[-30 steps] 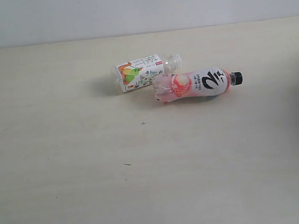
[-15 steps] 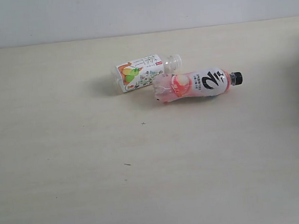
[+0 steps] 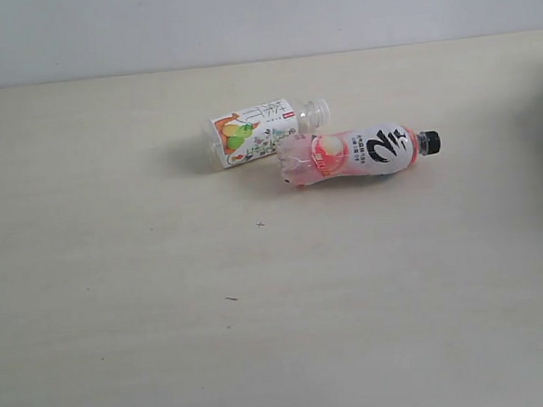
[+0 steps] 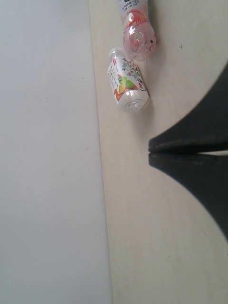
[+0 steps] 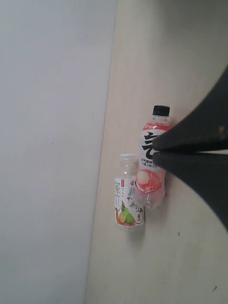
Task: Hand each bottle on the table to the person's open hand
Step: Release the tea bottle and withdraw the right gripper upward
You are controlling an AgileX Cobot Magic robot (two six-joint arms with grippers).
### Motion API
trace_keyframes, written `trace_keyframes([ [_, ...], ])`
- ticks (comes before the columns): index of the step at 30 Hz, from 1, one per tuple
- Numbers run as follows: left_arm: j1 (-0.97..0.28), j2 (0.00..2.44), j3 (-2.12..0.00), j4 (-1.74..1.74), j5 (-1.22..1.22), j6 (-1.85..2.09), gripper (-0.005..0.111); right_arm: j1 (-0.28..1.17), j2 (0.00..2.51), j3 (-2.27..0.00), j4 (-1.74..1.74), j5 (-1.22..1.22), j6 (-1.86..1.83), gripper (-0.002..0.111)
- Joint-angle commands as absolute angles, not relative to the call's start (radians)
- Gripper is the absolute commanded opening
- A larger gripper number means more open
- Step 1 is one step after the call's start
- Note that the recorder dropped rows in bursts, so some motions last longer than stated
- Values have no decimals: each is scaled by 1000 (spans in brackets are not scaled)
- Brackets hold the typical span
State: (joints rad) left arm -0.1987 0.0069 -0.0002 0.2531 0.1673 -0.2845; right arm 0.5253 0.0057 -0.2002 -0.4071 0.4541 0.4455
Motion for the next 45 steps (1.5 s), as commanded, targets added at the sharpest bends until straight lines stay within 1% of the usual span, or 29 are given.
trace_keyframes([
  [1,-199,1,0,253,163,-292,0,530,0,-197,-394,473,446,0],
  [8,-199,1,0,253,163,-292,0,530,0,-197,-343,492,446,0],
  [9,-199,1,0,253,163,-292,0,530,0,-197,-385,460,446,0],
  [12,-199,1,0,253,163,-292,0,530,0,-197,-690,382,446,0],
  [13,-199,1,0,253,163,-292,0,530,0,-197,-668,412,466,0],
  [15,-199,1,0,253,163,-292,0,530,0,-197,-463,503,554,0],
  [16,-199,1,0,253,163,-292,0,530,0,-197,-399,513,523,0],
  [17,-199,1,0,253,163,-292,0,530,0,-197,-417,489,483,0],
  [20,-199,1,0,253,163,-292,0,530,0,-197,-693,387,411,0],
  [24,-199,1,0,253,163,-292,0,530,0,-197,-655,423,467,0],
  [31,-199,1,0,253,163,-292,0,530,0,-229,-900,409,453,0],
  [34,-199,1,0,253,163,-292,0,530,0,-257,-988,359,497,0],
  [38,-199,1,0,253,163,-292,0,530,0,-278,-1008,290,560,0],
  [40,-199,1,0,253,163,-292,0,530,0,-278,-1023,337,572,0],
  [45,-199,1,0,253,163,-292,0,556,54,-333,-1063,598,611,0],
])
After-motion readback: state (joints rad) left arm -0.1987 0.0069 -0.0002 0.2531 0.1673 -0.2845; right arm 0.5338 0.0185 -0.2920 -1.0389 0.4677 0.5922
